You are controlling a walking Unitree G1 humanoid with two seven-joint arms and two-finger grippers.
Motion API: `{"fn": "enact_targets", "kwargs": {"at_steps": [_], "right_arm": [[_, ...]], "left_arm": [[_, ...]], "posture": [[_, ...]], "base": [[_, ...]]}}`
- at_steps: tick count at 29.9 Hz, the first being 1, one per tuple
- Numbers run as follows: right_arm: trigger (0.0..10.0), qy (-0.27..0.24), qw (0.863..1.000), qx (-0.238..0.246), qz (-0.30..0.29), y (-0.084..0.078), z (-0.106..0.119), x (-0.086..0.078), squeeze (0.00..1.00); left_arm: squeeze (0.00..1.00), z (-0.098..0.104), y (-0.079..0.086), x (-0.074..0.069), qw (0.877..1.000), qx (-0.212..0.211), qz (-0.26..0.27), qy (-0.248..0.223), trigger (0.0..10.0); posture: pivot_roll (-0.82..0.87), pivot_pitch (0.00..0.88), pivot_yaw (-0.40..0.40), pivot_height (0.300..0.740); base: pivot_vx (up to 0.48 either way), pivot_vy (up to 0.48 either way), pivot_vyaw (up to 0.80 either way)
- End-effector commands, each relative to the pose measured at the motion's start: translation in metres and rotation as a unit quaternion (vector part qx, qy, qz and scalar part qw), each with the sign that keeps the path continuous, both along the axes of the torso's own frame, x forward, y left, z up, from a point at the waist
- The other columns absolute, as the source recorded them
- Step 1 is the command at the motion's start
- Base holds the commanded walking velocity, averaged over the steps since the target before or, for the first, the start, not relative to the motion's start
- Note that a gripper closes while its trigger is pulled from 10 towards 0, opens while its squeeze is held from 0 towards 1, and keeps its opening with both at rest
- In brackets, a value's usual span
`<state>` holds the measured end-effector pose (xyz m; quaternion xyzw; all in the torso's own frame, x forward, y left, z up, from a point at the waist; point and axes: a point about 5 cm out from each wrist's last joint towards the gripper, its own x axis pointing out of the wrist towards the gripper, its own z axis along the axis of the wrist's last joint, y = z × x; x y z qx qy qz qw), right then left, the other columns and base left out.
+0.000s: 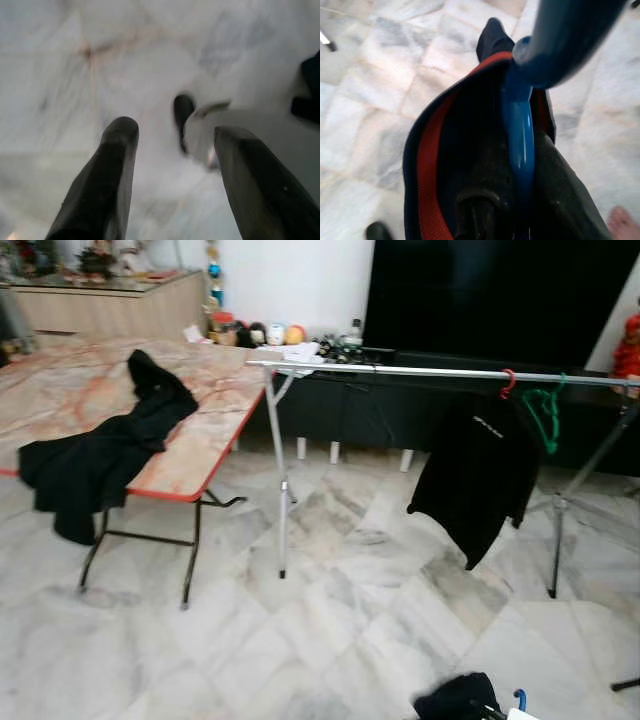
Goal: Hang hanger
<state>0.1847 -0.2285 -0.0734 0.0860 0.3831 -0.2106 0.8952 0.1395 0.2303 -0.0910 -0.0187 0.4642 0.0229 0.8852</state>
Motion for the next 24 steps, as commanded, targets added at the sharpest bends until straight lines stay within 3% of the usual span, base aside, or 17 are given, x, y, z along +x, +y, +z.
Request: {"fn": "enact_targets", "kwargs": {"at_steps": [1,6,11,14,19,24], "right_arm": [[10.0,0.002,1.0,0.002,-0.001,0.001,-0.001,-0.001,0.0],[10.0,0.001,1.0,0.001,-0.001,0.001,0.0,-0.001,0.0],[10.0,0.002,1.0,0.001,0.001,0.001,0.0,0.0,0.0],[10.0,0.002,1.0,0.001,0.003,0.001,0.0,0.0,0.0],[10.0,0.003,1.0,-0.004,0.015,0.0,0.0,0.001,0.0],[10.0,-0.023,0.999,-0.022,0.044,0.0,0.005,0.006,0.0]], "left_arm": [[0.0,0.0,0.005,-0.002,1.0,0.003,-0.002,0.005,10.0],[0.0,0.0,0.004,-0.004,1.0,0.001,-0.003,0.005,10.0],[0.0,-0.007,-0.021,-0.007,1.0,-0.01,-0.012,0.009,10.0],[0.0,-0.007,-0.024,-0.006,1.0,-0.01,-0.014,0.009,10.0],[0.0,-0.002,-0.012,0.002,1.0,-0.003,-0.016,-0.001,10.0],[0.0,0.011,0.004,0.022,0.998,0.014,-0.04,-0.045,10.0]], "posture": [[0.06,0.0,0.007,0.74],[0.05,0.0,0.005,0.74],[0.06,0.0,0.004,0.74],[0.06,0.0,0.005,0.74],[0.06,0.0,0.004,0.74],[0.06,0.0,0.004,0.74]], "base": [[0.0,0.0,0.0],[0.0,0.0,0.0],[0.0,0.0,0.0],[0.0,0.0,0.0],[0.0,0.0,0.0],[0.0,0.0,0.0]]}}
